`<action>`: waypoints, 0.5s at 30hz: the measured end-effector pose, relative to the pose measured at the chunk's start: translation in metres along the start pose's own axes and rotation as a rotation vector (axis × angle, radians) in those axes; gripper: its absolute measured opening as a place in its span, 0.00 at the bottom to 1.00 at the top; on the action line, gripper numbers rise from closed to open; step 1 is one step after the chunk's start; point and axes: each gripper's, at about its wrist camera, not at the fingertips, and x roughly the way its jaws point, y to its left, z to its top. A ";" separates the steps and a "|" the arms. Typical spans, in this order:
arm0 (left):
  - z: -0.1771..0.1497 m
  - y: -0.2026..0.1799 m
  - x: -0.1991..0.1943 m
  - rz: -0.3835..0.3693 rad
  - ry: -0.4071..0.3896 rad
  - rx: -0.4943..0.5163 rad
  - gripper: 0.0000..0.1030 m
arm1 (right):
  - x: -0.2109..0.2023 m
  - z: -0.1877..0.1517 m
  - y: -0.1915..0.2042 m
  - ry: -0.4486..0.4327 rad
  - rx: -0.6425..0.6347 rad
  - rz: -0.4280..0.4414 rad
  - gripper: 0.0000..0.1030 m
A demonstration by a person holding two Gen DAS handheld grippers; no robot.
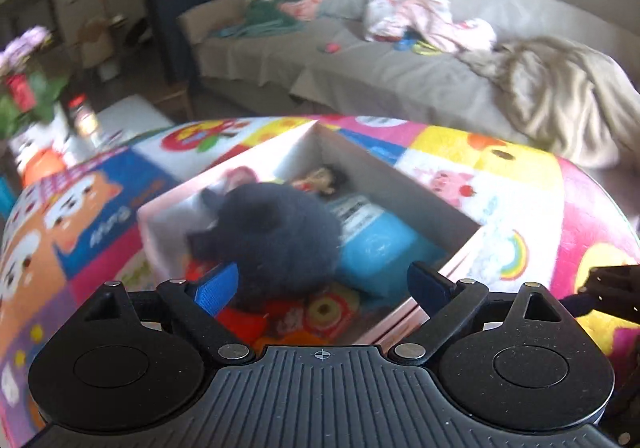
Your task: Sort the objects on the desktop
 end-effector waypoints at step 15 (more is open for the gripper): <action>-0.126 -0.020 -0.076 0.295 -0.089 -0.319 1.00 | 0.023 -0.004 0.033 0.084 -0.142 -0.240 1.00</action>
